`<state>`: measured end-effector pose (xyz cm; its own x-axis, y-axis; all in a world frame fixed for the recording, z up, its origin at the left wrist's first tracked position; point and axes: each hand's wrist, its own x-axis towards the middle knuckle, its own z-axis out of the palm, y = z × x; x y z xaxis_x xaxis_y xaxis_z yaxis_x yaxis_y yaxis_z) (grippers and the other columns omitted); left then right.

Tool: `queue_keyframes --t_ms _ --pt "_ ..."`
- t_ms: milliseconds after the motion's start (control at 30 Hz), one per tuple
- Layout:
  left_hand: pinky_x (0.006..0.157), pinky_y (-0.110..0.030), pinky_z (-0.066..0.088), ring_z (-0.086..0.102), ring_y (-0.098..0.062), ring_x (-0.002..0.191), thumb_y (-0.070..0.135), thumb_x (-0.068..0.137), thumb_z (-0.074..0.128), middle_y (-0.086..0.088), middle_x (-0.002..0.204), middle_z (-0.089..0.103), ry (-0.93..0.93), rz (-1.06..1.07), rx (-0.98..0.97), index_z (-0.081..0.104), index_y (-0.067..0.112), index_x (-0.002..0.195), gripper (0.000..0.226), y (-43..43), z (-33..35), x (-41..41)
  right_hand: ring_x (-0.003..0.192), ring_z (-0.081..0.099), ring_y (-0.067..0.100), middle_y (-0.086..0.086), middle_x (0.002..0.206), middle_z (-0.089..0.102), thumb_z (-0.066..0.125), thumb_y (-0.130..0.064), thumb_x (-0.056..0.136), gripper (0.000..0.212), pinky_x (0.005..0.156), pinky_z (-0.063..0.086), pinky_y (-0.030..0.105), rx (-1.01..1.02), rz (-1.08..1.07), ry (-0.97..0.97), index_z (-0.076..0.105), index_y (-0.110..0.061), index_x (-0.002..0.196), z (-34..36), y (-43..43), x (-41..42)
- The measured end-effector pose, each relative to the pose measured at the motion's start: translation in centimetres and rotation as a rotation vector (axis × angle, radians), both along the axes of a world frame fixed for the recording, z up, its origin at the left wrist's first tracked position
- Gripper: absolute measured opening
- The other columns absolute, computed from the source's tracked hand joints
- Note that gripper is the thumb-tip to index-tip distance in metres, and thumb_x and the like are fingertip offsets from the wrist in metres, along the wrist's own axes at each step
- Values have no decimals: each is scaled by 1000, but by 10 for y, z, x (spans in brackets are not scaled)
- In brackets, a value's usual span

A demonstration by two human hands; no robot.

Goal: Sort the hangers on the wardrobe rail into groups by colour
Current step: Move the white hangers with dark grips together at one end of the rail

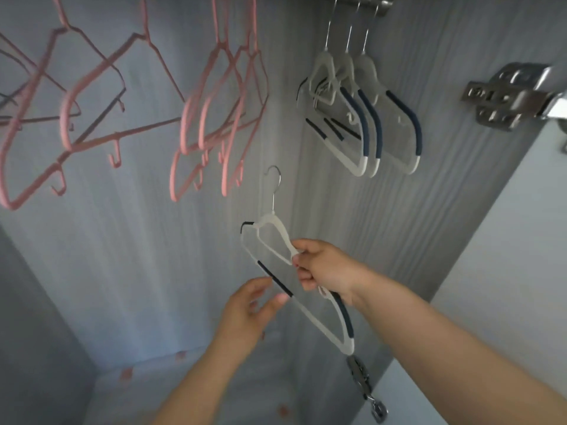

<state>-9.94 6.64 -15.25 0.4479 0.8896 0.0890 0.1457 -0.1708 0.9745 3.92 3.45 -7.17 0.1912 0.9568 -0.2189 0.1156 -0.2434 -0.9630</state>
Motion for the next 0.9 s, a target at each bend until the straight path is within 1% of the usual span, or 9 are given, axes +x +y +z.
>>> queue_keyframes --t_ms 67,200,333,400,467,567,700,800,900 --pt "84 -11 41 52 1 102 33 70 69 14 107 55 -131 7 -24 51 25 106 41 -23 15 5 46 29 8 -1 62 35 32 0 93 29 34 31 13 46 -85 16 56 -14 83 0 5 -13" --pt "92 -19 41 48 6 110 49 54 64 16 116 53 -225 -4 -20 47 30 106 57 -52 35 -5 47 29 10 3 63 34 29 2 92 30 30 30 12 118 -316 56 43 -12 69 13 20 -30" --pt "85 -11 47 53 12 105 32 65 71 20 113 58 -231 -64 54 50 33 105 45 -55 46 -15 50 29 10 1 65 33 32 -1 93 30 35 33 13 223 -408 93 46 3 119 35 26 -40" --pt "86 -22 52 60 9 97 15 74 71 19 106 66 -215 -44 125 53 36 105 42 -52 52 -18 48 28 10 1 67 33 34 1 92 27 35 31 14 297 -427 152 34 13 116 47 25 -44" --pt "87 -23 51 63 6 94 6 77 68 20 101 70 -225 -7 237 57 37 107 45 -49 58 -18 48 31 9 2 69 37 37 0 91 17 36 33 15 355 -432 199 39 7 107 60 24 -50" --pt "82 -6 45 63 7 94 5 79 64 30 99 67 -270 33 368 60 47 104 49 -44 75 -18 46 43 6 1 76 48 41 -5 91 10 40 42 13 414 -406 135 51 -6 94 76 22 -56" --pt "80 -2 43 62 11 91 17 76 58 38 97 63 -276 48 492 54 60 101 50 -36 98 -10 41 53 -1 -5 100 58 40 -8 92 35 47 48 11 469 -359 77 43 -18 126 92 19 -54" --pt "79 0 41 61 12 88 21 77 57 44 92 60 -250 69 593 50 57 110 50 -34 111 1 35 45 -1 -8 93 64 41 -10 92 40 42 45 13 523 -376 40 42 -17 132 106 17 -49" --pt "81 -5 44 62 7 89 20 80 55 31 96 63 -289 109 653 48 42 121 47 -29 124 11 32 38 0 -8 84 62 39 -10 93 41 38 40 14 592 -398 4 41 -16 133 127 22 -42"
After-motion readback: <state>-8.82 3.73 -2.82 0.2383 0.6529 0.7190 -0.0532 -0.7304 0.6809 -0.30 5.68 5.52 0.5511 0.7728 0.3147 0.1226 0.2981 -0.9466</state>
